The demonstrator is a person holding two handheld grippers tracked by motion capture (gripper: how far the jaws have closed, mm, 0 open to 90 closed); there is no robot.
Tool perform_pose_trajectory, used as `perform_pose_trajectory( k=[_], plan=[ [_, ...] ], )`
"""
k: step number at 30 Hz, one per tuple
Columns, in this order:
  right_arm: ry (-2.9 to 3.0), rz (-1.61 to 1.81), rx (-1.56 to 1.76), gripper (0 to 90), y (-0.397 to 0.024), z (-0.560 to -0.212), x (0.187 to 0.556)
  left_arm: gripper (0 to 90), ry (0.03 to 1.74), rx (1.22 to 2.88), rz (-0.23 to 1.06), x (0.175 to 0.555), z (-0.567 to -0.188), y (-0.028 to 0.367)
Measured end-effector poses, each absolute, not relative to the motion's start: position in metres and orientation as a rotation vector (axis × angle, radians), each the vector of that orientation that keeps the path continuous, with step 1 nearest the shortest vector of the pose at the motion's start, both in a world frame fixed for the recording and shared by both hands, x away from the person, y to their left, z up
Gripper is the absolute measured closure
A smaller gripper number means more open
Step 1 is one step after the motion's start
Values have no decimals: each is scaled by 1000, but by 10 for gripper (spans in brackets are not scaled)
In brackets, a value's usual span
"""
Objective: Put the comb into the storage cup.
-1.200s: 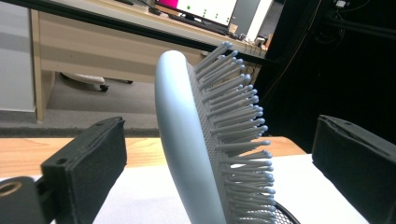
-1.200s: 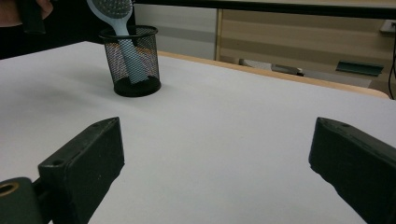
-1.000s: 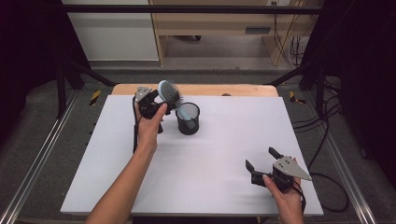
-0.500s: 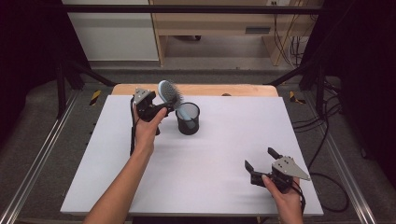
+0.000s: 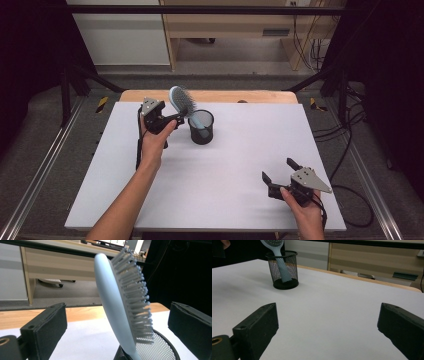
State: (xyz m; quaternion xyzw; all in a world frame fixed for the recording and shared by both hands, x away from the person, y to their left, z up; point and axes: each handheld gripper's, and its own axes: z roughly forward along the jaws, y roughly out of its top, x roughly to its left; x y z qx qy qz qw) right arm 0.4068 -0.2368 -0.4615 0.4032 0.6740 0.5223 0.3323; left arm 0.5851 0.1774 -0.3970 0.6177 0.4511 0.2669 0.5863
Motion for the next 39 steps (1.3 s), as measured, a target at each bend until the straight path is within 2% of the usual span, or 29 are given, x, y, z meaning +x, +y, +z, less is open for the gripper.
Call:
perform_pose_trajectory(
  k=[39],
  plan=[
    [1776, 1360, 1034, 36, -235, -461, 407, 21, 988, 1462, 675, 560, -395, 185]
  ],
)
